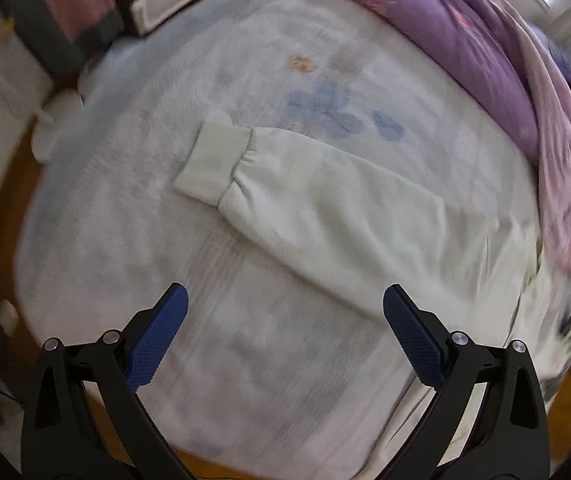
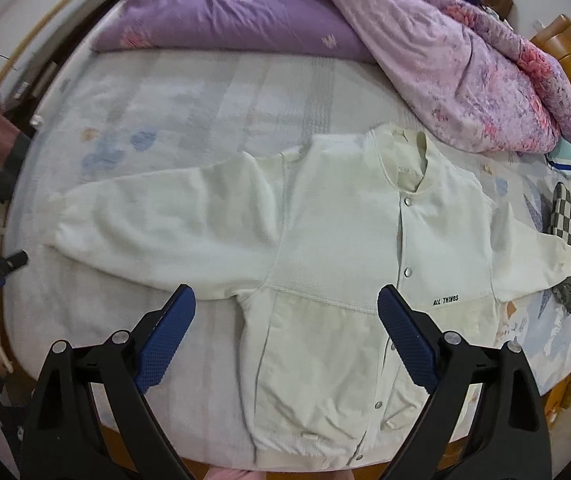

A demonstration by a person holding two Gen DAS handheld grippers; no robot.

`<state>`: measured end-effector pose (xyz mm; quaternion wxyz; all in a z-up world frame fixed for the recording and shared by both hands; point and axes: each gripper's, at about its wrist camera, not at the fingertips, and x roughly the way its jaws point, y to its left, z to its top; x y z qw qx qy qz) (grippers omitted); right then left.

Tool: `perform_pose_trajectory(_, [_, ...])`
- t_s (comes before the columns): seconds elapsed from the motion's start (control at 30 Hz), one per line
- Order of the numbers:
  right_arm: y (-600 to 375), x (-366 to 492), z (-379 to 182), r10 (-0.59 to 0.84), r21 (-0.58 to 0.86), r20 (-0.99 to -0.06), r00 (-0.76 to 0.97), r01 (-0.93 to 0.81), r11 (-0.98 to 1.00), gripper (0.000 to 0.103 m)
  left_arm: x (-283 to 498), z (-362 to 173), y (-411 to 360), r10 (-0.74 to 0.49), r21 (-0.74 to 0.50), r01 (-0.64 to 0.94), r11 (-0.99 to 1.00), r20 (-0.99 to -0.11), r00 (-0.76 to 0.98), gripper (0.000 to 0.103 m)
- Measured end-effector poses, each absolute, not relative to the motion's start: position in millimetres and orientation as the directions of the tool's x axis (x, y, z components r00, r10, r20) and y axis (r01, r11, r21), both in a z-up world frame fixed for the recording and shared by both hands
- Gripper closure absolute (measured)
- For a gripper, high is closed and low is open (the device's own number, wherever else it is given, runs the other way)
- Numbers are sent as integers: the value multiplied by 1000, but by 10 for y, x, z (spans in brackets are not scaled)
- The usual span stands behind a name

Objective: Fold large clothes
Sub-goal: 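Reach the left tool to the jacket sleeve cuff and grasp it, then lift the sleeve with the left tool and fold it across the jacket body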

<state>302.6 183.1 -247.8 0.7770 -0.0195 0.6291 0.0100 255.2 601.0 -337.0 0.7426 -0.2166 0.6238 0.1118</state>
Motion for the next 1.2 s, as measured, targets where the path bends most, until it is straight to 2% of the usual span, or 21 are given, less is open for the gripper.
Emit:
perform_pose_trajectory(0.23, [1966, 3150, -3019, -54, -61, -990, 127, -57, 996, 15, 2762, -4244, 6498, -248, -357, -641, 679, -934, 258, 5])
perform_pose_trajectory(0.43, [1934, 3117, -3377, -24, -26, -995, 99, -27, 999, 14, 2871, -4788, 6781, -254, -390, -755, 527, -920, 298, 6])
perform_pose_trajectory(0.47, [1915, 3109, -3439, -8, -10, -996, 89, -11, 1000, 14, 2884, -4837, 6820, -243, -388, -771, 505, -921, 304, 10])
perform_pose_trajectory(0.5, [1914, 3100, -3482, 2, 2, -996, 85, 0, 1000, 14, 2895, -4849, 6850, -213, -364, -789, 496, -931, 296, 26])
perform_pose_trajectory(0.53, [1906, 3103, -3522, 16, 18, -996, 82, 14, 1000, 14, 2928, -4843, 6872, -179, -335, -796, 504, -942, 284, 34])
perform_pose_trajectory(0.57, [1876, 3106, -3574, 35, 38, -996, 86, 29, 999, 14, 2950, -4833, 6880, -159, -314, -794, 521, -949, 272, 48])
perform_pose_trajectory(0.6, [1860, 3118, -3605, 51, 55, -994, 94, 39, 998, 14, 3012, -4774, 6858, -105, -255, -772, 583, -965, 241, 69])
perform_pose_trajectory(0.63, [1852, 3125, -3624, 66, 71, -992, 109, 43, 997, 15, 3064, -4715, 6820, -73, -230, -737, 636, -968, 240, 74])
perform_pose_trajectory(0.67, [1847, 3136, -3634, 76, 82, -989, 125, 46, 996, 19, 3111, -4635, 6751, -29, -191, -698, 690, -971, 237, 80])
perform_pose_trajectory(0.7, [1825, 3165, -3658, 95, 103, -985, 144, 48, 994, 27, 3151, -4586, 6700, 4, -159, -674, 722, -972, 234, 84])
perform_pose_trajectory(0.73, [1804, 3197, -3680, 122, 131, -980, 159, 51, 990, 31, 3186, -4502, 6627, 47, -124, -639, 759, -969, 244, 85])
perform_pose_trajectory(0.8, [1754, 3265, -3718, 170, 185, -966, 194, 59, 981, 52, 3232, -4322, 6504, 116, -71, -593, 802, -955, 272, 86])
perform_pose_trajectory(0.83, [1733, 3303, -3736, 183, 199, -961, 209, 61, 978, 57, 3260, -4211, 6447, 146, -53, -573, 818, -944, 295, 87])
perform_pose_trajectory(0.87, [1709, 3348, -3751, 200, 218, -950, 240, 53, 974, 68, 3302, -4123, 6412, 165, -43, -558, 829, -934, 317, 87])
perform_pose_trajectory(0.9, [1687, 3377, -3758, 206, 225, -944, 257, 45, 973, 83, 3337, -4008, 6360, 192, -23, -541, 841, -921, 338, 87])
perform_pose_trajectory(0.97, [1635, 3465, -3814, 212, 229, -939, 271, 33, 973, 98, 3363, -3792, 6265, 224, -1, -510, 860, -898, 380, 87])
perform_pose_trajectory(1.13, [1560, 3571, -3978, 210, 219, -930, 301, -4, 976, 102, 3394, -3266, 5825, 301, 83, -431, 898, -830, 469, 87])
perform_pose_trajectory(1.2, [1551, 3574, -4085, 169, 172, -943, 287, -12, 985, 102, 3356, -3089, 5668, 338, 126, -415, 901, -804, 489, 87])
